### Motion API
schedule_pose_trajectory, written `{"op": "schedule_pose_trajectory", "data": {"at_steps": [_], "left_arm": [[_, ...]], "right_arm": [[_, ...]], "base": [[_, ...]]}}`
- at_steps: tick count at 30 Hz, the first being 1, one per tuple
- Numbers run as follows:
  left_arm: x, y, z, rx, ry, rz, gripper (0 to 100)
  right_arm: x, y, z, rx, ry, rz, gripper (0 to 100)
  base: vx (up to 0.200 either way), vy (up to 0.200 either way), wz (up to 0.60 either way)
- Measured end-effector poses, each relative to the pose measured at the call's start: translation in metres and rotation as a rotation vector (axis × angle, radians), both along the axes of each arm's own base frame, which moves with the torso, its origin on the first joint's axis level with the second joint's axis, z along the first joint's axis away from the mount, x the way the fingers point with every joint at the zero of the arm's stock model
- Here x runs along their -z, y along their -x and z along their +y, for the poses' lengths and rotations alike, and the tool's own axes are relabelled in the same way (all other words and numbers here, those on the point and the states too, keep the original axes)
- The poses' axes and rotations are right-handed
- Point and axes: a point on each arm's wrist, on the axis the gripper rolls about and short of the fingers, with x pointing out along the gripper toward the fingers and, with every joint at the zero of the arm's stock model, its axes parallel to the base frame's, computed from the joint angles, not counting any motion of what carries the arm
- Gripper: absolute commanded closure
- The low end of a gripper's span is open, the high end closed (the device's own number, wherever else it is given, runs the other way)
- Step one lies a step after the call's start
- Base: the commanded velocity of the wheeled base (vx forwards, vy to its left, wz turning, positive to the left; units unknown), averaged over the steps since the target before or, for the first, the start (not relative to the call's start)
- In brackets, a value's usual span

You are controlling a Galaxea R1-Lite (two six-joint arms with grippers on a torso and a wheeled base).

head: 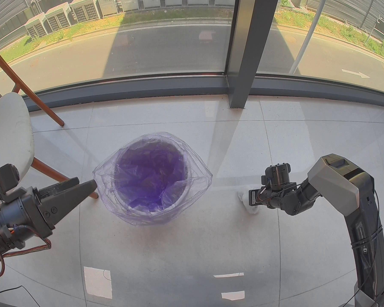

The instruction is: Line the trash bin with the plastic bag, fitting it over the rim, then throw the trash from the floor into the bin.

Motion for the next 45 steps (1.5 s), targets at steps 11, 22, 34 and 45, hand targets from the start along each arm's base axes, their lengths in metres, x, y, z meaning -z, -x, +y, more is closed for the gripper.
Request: {"op": "schedule_pose_trajectory", "data": {"at_steps": [11,22,34,45], "left_arm": [[-0.005,-0.001,0.008,-0.055,0.005,-0.026,0],[-0.029,0.001,0.016,-0.099,-0.005,-0.156,0],[-0.082,-0.011,0.031,-0.224,0.008,-0.332,0],[-0.09,-0.021,0.038,-0.282,-0.001,-0.345,0]], "right_arm": [[-0.095,0.029,-0.003,0.069,-0.164,-0.054,100],[-0.257,0.127,0.024,-0.126,-0.362,-0.195,100],[-0.306,0.197,0.077,-0.409,-0.549,-0.394,100],[-0.237,0.154,0.158,-0.521,-0.593,-0.512,100]], "base": [[0.0,0.0,0.0],[0.0,0.0,0.0],[0.0,0.0,0.0],[0.0,0.0,0.0]]}}
